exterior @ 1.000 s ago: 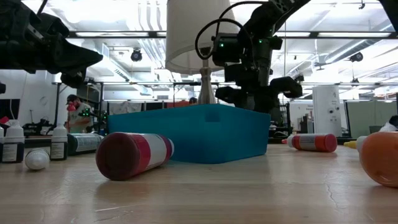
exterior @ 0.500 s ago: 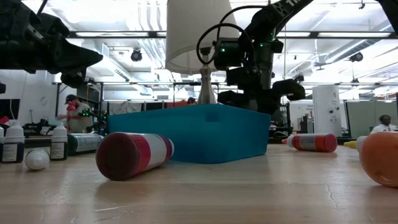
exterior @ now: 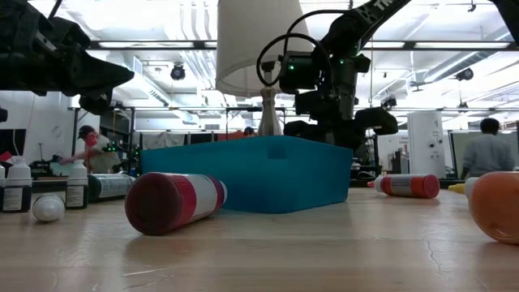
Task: Pick & Place food coloring
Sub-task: Put the small red food coloring bottle into the blue container
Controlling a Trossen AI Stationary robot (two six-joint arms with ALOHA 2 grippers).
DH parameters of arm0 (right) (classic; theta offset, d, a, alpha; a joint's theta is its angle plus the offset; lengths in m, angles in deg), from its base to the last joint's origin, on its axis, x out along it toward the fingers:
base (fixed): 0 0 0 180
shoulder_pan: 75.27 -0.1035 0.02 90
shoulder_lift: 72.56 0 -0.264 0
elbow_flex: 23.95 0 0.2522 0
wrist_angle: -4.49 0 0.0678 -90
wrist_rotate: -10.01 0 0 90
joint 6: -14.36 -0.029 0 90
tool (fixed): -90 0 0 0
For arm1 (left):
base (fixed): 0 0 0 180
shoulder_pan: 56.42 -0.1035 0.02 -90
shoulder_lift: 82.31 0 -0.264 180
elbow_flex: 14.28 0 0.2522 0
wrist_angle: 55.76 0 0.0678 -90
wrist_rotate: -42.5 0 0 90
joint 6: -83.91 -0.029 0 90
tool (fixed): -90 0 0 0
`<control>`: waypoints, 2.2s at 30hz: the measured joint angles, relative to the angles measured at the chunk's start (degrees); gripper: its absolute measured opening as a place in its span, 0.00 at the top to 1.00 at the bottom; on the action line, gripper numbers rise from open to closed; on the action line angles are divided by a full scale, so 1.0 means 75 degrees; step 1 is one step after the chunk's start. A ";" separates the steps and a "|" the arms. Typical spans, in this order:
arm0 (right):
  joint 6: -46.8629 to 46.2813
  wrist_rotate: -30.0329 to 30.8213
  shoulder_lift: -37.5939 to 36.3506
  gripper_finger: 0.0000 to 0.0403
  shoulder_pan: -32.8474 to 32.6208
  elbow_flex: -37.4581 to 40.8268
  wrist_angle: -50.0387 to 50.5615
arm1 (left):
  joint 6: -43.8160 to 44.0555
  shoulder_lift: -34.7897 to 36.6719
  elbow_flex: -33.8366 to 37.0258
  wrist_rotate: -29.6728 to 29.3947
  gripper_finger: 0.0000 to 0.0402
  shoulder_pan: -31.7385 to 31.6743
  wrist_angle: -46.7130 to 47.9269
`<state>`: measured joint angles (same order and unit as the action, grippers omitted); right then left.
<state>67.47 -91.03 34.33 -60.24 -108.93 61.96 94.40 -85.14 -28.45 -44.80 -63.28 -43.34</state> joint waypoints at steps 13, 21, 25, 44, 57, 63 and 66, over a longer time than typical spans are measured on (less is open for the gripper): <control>-0.0080 0.0002 0.0000 0.86 0.0012 0.0015 -0.0089 | -0.0001 0.0000 0.0000 0.0000 1.00 -0.0001 0.0003; -0.0084 0.0003 0.0000 0.91 0.0009 -0.0020 -0.0070 | 0.0002 0.0000 0.0000 0.0000 1.00 0.0001 0.0003; -0.0217 0.0016 -0.0005 0.91 0.0009 -0.0098 -0.0051 | -0.0001 0.0000 0.0000 0.0000 1.00 0.0001 0.0003; -0.0284 0.0024 -0.0032 0.91 0.0009 -0.0200 0.0065 | 0.0000 -0.0003 0.0000 0.0000 1.00 0.0001 0.0006; -0.0631 0.0007 -0.0038 0.69 0.0032 -0.0201 0.0051 | -0.0001 0.0000 0.0000 0.0000 1.00 -0.0001 0.0006; -0.0747 0.0070 -0.0038 0.60 0.0052 -0.0201 0.0102 | 0.0000 0.0000 0.0000 0.0000 1.00 0.0001 0.0006; -0.0747 0.0073 -0.0038 0.59 0.0076 -0.0191 0.0118 | -0.0001 0.0000 0.0000 0.0000 1.00 0.0001 0.0006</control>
<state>61.87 -90.49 34.05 -59.67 -110.37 62.85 94.39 -85.14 -28.45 -44.80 -63.28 -43.30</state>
